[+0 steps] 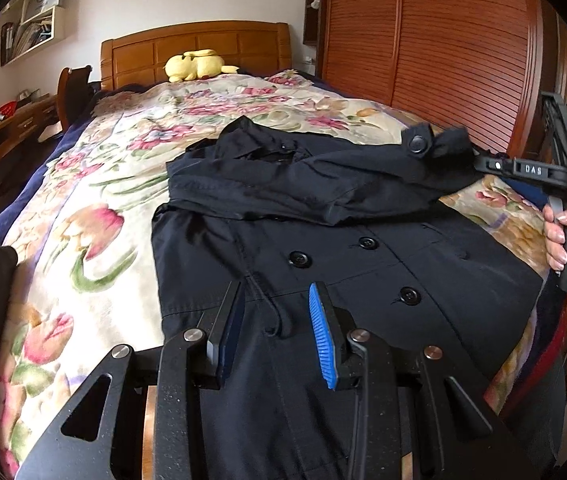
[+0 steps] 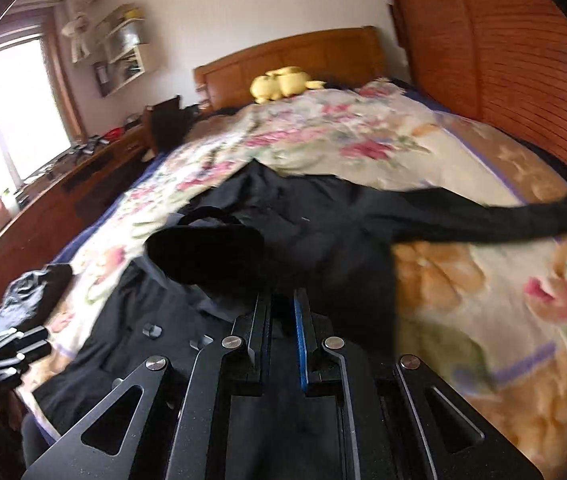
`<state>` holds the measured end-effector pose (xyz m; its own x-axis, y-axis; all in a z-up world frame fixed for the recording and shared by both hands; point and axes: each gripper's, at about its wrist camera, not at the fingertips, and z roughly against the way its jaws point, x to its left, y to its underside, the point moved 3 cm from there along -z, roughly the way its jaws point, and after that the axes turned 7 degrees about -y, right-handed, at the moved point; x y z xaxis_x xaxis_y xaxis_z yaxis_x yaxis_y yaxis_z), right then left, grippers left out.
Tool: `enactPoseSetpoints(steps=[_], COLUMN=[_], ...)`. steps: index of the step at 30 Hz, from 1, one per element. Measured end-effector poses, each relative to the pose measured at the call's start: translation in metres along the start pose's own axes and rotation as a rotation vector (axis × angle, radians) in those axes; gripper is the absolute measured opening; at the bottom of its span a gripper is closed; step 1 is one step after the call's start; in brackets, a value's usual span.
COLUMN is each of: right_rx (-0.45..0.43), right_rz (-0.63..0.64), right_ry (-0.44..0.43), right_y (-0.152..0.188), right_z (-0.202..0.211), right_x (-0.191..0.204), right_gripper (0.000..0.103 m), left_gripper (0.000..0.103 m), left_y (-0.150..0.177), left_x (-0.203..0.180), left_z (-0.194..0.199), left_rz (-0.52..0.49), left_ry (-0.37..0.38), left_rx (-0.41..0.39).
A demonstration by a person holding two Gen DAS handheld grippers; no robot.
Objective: Fold large clothes
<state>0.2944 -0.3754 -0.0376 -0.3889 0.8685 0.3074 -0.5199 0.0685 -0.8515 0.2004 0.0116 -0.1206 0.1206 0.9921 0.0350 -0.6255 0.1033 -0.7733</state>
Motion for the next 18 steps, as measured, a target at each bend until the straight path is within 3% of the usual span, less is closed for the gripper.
enactPoseSetpoints(steps=[3, 5, 9, 13, 18], right_rx=[0.010, 0.012, 0.013, 0.056, 0.199], right_rz=[0.008, 0.018, 0.088, 0.148, 0.122], right_ry=[0.053, 0.062, 0.090, 0.139, 0.148], right_y=[0.010, 0.013, 0.025, 0.035, 0.044], right_z=[0.005, 0.005, 0.012, -0.001, -0.042], right_x=[-0.011, -0.006, 0.015, 0.017, -0.007], right_gripper=[0.011, 0.020, 0.049, 0.051, 0.050], left_gripper=[0.034, 0.034, 0.034, 0.034, 0.034], left_y=[-0.002, -0.003, -0.003, 0.000, 0.006], left_x=[-0.005, -0.008, -0.010, -0.013, -0.013], left_z=[-0.001, -0.003, -0.006, -0.008, -0.010], left_rz=[-0.008, -0.011, -0.012, -0.015, -0.013], left_ry=[0.001, 0.003, 0.006, 0.006, 0.002], left_rx=[0.001, 0.003, 0.008, 0.019, 0.031])
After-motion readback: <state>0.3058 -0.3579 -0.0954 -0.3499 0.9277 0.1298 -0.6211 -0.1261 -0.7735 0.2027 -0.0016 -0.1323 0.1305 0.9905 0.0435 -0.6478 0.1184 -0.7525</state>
